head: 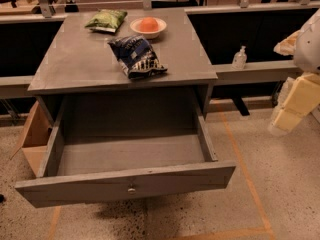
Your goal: Place blue chip bag into top drawer
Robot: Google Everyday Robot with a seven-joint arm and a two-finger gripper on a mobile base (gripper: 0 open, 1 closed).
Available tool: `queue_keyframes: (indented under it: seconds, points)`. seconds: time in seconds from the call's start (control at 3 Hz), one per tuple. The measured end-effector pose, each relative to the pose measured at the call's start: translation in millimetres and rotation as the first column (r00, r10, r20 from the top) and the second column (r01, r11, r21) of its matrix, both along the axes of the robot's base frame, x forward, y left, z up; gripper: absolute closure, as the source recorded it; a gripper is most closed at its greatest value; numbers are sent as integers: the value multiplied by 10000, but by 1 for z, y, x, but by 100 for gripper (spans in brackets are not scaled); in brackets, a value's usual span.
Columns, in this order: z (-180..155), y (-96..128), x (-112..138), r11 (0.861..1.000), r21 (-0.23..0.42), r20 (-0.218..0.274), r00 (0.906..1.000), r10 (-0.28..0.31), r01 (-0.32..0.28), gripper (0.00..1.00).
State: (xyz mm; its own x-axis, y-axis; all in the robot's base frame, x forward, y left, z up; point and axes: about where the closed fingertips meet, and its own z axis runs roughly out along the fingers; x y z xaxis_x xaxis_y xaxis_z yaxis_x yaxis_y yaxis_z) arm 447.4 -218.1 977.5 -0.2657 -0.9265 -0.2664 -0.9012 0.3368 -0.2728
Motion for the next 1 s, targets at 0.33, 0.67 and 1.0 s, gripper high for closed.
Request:
queue_keyframes:
  seconds: [0.33, 0.67, 1.0]
  points:
    - [2, -8, 27, 9838, 1551, 870, 9908, -1038, 895, 0]
    - [15, 4, 75, 9351, 3430, 1886, 9687, -1614, 890, 0]
    - [-2, 50, 138, 8702, 4881, 2158, 9568, -1949, 671, 0]
